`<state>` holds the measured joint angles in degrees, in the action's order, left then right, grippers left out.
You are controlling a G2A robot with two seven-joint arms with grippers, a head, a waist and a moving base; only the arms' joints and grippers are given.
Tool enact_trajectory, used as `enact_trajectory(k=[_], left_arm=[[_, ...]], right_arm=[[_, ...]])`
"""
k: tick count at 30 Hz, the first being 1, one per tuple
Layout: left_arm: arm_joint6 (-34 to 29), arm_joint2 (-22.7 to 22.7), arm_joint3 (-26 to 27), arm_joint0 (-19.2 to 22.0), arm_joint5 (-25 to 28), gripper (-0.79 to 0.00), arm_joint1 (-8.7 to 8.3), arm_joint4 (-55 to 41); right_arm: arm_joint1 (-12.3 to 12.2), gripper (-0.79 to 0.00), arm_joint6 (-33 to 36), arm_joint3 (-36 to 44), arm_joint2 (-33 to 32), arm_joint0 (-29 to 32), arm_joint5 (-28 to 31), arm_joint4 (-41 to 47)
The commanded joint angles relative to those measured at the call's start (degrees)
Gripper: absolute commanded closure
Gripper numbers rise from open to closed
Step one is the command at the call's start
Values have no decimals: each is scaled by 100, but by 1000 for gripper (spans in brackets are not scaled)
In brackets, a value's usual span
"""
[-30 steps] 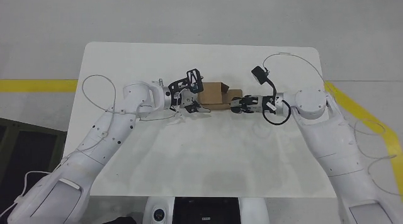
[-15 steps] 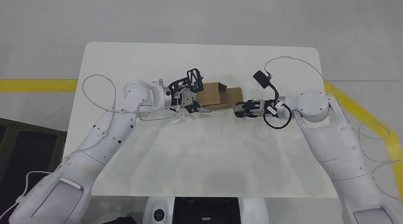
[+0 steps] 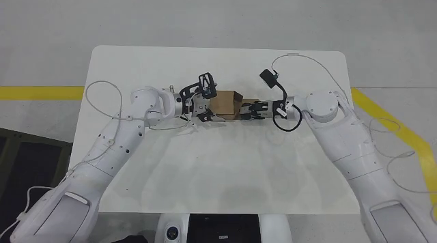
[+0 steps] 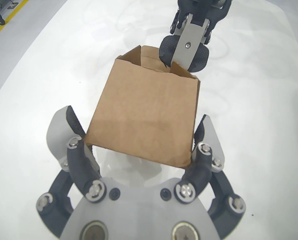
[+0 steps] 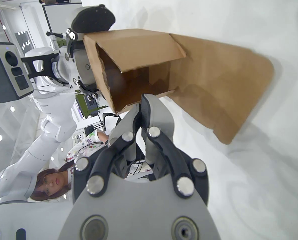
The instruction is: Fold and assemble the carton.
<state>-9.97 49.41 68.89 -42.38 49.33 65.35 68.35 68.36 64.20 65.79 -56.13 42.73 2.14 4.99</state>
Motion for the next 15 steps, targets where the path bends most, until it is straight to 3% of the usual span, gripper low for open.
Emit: enact_trajectory(k=[1,15], left_arm=[[-3,33,5,-12,32,-785,-9,7],[-83,263,81,-112,133,-785,-80,78]], right_arm=[[75,0,-6,-182,180,-149,98,91],[513,0,-70,-1314,898,-773,846,652]])
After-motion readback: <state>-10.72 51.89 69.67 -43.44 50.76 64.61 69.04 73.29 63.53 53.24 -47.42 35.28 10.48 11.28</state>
